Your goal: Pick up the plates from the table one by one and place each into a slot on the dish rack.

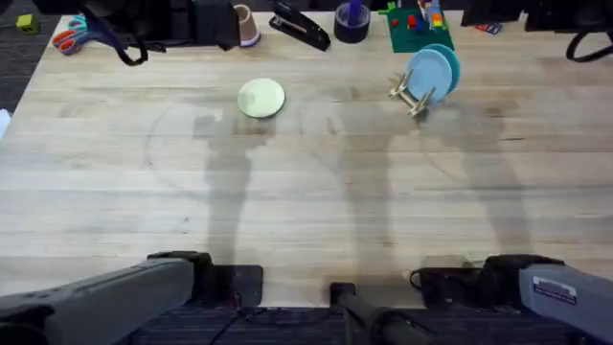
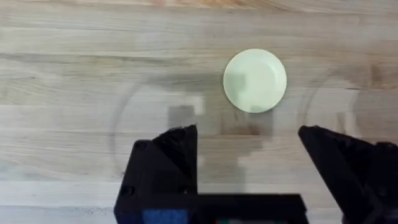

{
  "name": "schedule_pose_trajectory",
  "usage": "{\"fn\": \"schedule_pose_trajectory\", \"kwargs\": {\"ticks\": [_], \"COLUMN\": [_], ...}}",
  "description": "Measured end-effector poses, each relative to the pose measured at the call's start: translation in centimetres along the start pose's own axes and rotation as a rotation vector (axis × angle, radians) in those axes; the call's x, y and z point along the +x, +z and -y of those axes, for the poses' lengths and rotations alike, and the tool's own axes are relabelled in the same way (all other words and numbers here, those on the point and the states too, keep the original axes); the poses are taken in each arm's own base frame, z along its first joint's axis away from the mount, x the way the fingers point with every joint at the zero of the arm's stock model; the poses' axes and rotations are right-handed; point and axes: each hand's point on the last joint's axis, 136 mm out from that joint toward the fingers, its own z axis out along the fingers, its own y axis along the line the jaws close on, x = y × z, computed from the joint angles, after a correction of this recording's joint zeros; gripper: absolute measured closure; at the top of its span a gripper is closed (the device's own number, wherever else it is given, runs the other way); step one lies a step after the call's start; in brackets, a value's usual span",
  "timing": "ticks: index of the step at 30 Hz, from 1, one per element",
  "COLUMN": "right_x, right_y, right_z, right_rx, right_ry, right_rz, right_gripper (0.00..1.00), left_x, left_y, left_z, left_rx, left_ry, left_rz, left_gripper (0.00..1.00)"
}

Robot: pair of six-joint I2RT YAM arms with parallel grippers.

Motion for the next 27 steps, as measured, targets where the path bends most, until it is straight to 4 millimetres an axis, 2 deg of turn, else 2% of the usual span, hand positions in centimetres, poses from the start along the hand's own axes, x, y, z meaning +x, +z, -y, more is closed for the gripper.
{"fn": "schedule_pose_trajectory", "kwargs": {"ticks": [6,7,9,12,13,16,21,27], "right_x": [0.0,0.0,0.0,0.0,0.0,0.0,0.0,0.0], "right_y": [0.0,0.0,0.0,0.0,0.0,0.0,0.0,0.0], "right_z": [0.0,0.0,0.0,0.0,0.0,0.0,0.0,0.0], "right_rx": [0.000,0.000,0.000,0.000,0.000,0.000,0.000,0.000], "right_ry": [0.000,0.000,0.000,0.000,0.000,0.000,0.000,0.000], "right_rz": [0.000,0.000,0.000,0.000,0.000,0.000,0.000,0.000], "right_gripper": [0.007,0.007,0.007,0.007,0.006,0.007,0.008,0.007], "left_x": [0.0,-0.1,-0.1,-0.1,-0.1,-0.1,-0.5,-1.3], "left_y": [0.0,0.0,0.0,0.0,0.0,0.0,-0.3,-0.6], "left_z": [0.0,0.0,0.0,0.0,0.0,0.3,0.9,0.0], "left_rx": [0.000,0.001,0.001,0.001,0.001,0.023,0.162,0.344], "left_ry": [0.000,-0.004,-0.003,-0.003,0.000,0.002,-0.001,-0.045], "left_rz": [0.002,0.002,0.002,0.002,0.003,0.002,0.019,0.050], "left_gripper": [0.006,0.079,0.371,0.867,0.933,0.958,0.961,0.961]}}
